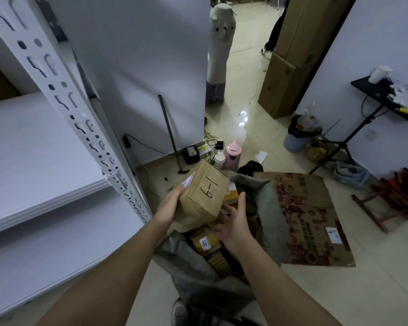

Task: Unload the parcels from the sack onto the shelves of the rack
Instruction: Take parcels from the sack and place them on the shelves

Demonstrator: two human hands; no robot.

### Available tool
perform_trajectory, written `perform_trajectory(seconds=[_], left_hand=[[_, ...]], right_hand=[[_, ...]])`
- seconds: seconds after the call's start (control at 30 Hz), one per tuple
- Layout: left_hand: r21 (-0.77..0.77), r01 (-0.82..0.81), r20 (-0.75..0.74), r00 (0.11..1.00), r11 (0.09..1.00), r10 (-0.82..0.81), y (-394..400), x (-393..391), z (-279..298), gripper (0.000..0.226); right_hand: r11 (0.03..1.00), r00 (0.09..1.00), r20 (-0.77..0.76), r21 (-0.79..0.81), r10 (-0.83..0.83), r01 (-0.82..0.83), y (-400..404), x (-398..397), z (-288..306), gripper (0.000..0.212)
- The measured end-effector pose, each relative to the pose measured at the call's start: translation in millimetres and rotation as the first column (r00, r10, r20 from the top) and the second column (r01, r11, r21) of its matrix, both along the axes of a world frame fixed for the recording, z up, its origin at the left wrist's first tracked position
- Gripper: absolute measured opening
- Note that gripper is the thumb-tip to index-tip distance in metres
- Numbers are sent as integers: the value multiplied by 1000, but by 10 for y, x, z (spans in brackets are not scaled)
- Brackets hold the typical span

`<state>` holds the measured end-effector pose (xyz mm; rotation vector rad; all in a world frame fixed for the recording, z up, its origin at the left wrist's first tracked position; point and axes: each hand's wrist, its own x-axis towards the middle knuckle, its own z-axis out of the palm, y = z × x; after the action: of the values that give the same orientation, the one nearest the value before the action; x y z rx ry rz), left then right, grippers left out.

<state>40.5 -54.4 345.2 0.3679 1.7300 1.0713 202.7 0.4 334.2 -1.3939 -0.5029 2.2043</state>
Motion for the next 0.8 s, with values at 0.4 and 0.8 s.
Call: perform_trajectory(seconds=[0.4, 0.8], left_hand=[[-153, -141, -105, 987, 978, 126, -49, -62, 69, 51], [-366, -358, 316, 820, 859, 477, -924, -397, 116, 45]], right_hand=[[893, 908, 8, -182, 419, -411, 22, 190, -89, 64], [861, 823, 265, -64, 503, -505, -242, -574, 86, 40]])
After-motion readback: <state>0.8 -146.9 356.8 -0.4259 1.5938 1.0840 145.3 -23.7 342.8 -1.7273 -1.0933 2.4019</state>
